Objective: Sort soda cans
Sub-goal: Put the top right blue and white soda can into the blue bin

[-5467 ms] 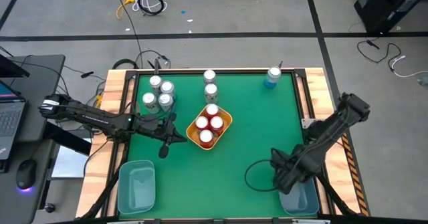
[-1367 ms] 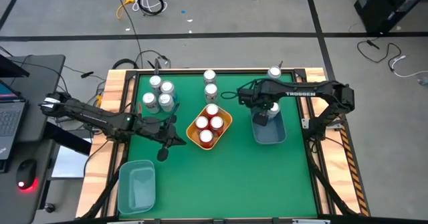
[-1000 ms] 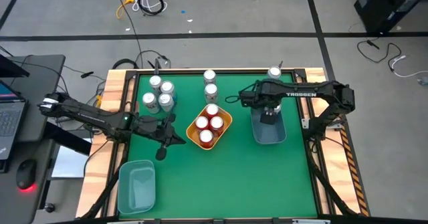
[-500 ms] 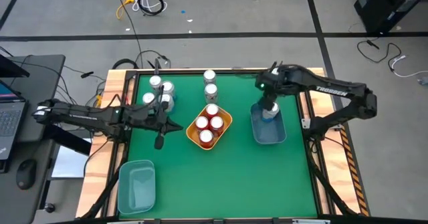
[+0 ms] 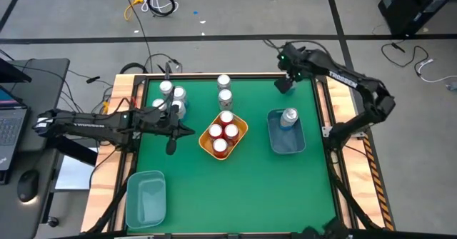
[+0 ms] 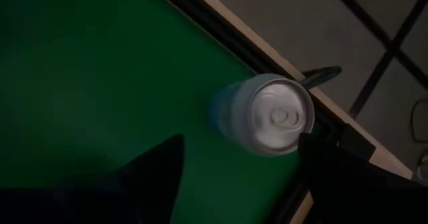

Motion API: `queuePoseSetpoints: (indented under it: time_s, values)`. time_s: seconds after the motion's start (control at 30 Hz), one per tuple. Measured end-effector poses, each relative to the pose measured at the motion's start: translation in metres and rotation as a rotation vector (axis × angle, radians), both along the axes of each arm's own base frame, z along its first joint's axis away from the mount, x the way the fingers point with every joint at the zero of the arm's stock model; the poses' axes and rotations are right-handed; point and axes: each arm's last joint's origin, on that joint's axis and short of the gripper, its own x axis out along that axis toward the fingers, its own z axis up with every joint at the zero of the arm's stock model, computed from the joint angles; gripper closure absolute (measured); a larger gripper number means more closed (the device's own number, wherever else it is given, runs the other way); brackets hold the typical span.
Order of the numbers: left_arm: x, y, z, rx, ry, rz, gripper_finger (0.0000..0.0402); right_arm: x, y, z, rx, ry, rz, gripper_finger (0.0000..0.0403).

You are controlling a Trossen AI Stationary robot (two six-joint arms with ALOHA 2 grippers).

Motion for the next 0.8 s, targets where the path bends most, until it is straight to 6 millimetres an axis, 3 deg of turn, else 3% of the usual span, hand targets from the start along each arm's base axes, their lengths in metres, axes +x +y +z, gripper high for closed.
queuePoseSetpoints:
  time_s: [0.5, 0.8]
  values:
    - [0.0, 0.0, 0.0, -0.011, 0.0, -0.008, 0.0401, -0.024, -0.067, -0.042, 0.106, -0.02, -0.088, 0.011]
    - [-0.001, 0.0, -0.002, -0.03, 0.02, -0.001, 0.0401, -0.024, -0.077, -0.053, 0.153, -0.054, -0.078, 0.0114]
